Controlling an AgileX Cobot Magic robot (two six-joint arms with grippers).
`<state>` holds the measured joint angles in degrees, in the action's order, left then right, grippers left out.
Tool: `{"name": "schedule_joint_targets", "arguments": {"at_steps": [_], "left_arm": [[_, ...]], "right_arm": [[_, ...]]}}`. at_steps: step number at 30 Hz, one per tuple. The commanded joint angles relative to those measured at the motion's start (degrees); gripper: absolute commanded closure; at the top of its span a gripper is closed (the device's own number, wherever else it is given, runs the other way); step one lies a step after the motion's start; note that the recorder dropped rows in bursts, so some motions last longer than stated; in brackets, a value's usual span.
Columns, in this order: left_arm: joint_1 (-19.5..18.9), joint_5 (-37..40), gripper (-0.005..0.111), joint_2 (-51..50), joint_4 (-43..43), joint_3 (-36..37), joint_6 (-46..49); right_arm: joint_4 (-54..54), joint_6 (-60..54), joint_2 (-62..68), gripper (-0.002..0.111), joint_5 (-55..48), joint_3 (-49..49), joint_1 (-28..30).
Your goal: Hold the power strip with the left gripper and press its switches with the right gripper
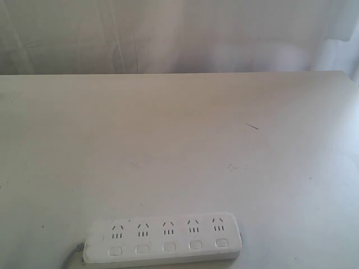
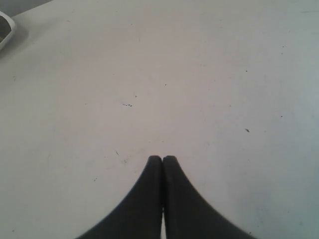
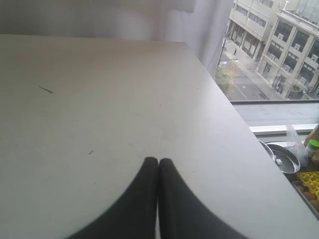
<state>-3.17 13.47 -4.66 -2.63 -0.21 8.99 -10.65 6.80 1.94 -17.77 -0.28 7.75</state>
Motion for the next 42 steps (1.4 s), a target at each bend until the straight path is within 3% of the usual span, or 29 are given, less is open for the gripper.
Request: {"name": "schedule_joint_targets", "arguments": {"at_steps": [1,9,42], "left_arm": [[-0.03,0.02,0.107,0.52,0.62,0.21,-0.03],[-0.03,-0.1,0.107,0.64,0.72,0.21,-0.03],[-0.03,-0.1,0.107,0.64,0.72,0.21,-0.03]], "right_arm": [[0.81,0.06,-1.94,0.108,-0.88,0.28,-0.08],[2.2,-4.04,-1.94,0.108,-2.51,0.28,-4.44],[2.33,-2.34,-1.94,0.108,-2.41,0.28,-4.43]]}}
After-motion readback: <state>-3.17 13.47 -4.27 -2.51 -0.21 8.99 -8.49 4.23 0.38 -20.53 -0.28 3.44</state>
